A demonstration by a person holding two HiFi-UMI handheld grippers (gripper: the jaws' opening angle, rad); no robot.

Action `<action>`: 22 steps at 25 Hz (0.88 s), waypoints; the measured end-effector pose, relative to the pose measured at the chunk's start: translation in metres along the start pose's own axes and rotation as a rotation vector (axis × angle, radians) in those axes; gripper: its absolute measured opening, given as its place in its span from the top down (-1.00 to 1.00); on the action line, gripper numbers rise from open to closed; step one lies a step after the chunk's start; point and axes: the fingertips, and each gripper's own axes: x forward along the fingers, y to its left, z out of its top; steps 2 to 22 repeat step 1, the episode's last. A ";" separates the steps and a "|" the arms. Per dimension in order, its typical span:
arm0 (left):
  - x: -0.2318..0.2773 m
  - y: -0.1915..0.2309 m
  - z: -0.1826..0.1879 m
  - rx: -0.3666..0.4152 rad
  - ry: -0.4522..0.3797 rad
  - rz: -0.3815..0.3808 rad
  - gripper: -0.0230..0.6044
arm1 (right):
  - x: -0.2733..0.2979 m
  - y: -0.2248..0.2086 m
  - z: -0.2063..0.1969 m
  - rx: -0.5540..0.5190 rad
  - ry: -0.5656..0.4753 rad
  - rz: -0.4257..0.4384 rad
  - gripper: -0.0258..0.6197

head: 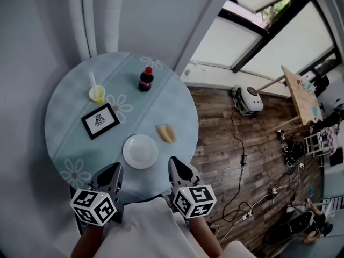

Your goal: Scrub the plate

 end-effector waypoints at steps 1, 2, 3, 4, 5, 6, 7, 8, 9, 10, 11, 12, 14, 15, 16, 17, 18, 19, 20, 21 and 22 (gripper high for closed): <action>0.000 0.001 0.000 -0.003 0.001 0.000 0.90 | 0.000 0.001 -0.001 -0.002 0.002 0.000 0.82; 0.000 0.001 0.000 -0.003 0.001 0.000 0.90 | 0.000 0.001 -0.001 -0.002 0.002 0.000 0.82; 0.000 0.001 0.000 -0.003 0.001 0.000 0.90 | 0.000 0.001 -0.001 -0.002 0.002 0.000 0.82; 0.000 0.001 0.000 -0.003 0.001 0.000 0.90 | 0.000 0.001 -0.001 -0.002 0.002 0.000 0.82; 0.000 0.001 0.000 -0.003 0.001 0.000 0.90 | 0.000 0.001 -0.001 -0.002 0.002 0.000 0.82; 0.000 0.001 0.000 -0.003 0.001 0.000 0.90 | 0.000 0.001 -0.001 -0.002 0.002 0.000 0.82; 0.000 0.001 0.000 -0.003 0.001 0.000 0.90 | 0.000 0.001 -0.001 -0.002 0.002 0.000 0.82; 0.000 0.001 0.000 -0.003 0.001 0.000 0.90 | 0.000 0.001 -0.001 -0.002 0.002 0.000 0.82; 0.000 0.001 0.000 -0.003 0.001 0.000 0.90 | 0.000 0.001 -0.001 -0.002 0.002 0.000 0.82; 0.000 0.001 0.000 -0.003 0.001 0.000 0.90 | 0.000 0.001 -0.001 -0.002 0.002 0.000 0.82; 0.000 0.001 0.000 -0.003 0.001 0.000 0.90 | 0.000 0.001 -0.001 -0.002 0.002 0.000 0.82; 0.000 0.001 0.000 -0.003 0.001 0.000 0.90 | 0.000 0.001 -0.001 -0.002 0.002 0.000 0.82; 0.000 0.001 0.000 -0.003 0.001 0.000 0.90 | 0.000 0.001 -0.001 -0.002 0.002 0.000 0.82; 0.000 0.001 0.000 -0.003 0.001 0.000 0.90 | 0.000 0.001 -0.001 -0.002 0.002 0.000 0.82; 0.000 0.001 0.000 -0.003 0.001 0.000 0.90 | 0.000 0.001 -0.001 -0.002 0.002 0.000 0.82; 0.000 0.001 0.000 -0.003 0.001 0.000 0.90 | 0.000 0.001 -0.001 -0.002 0.002 0.000 0.82; 0.000 0.001 0.000 -0.003 0.001 0.000 0.90 | 0.000 0.001 -0.001 -0.002 0.002 0.000 0.82; 0.000 0.001 0.000 -0.003 0.001 0.000 0.90 | 0.000 0.001 -0.001 -0.002 0.002 0.000 0.82; 0.000 0.001 0.000 -0.003 0.001 0.000 0.90 | 0.000 0.001 -0.001 -0.002 0.002 0.000 0.82; 0.000 0.001 0.000 -0.003 0.001 0.000 0.90 | 0.000 0.001 -0.001 -0.002 0.002 0.000 0.82; 0.000 0.001 0.000 -0.003 0.001 0.000 0.90 | 0.000 0.001 -0.001 -0.002 0.002 0.000 0.82</action>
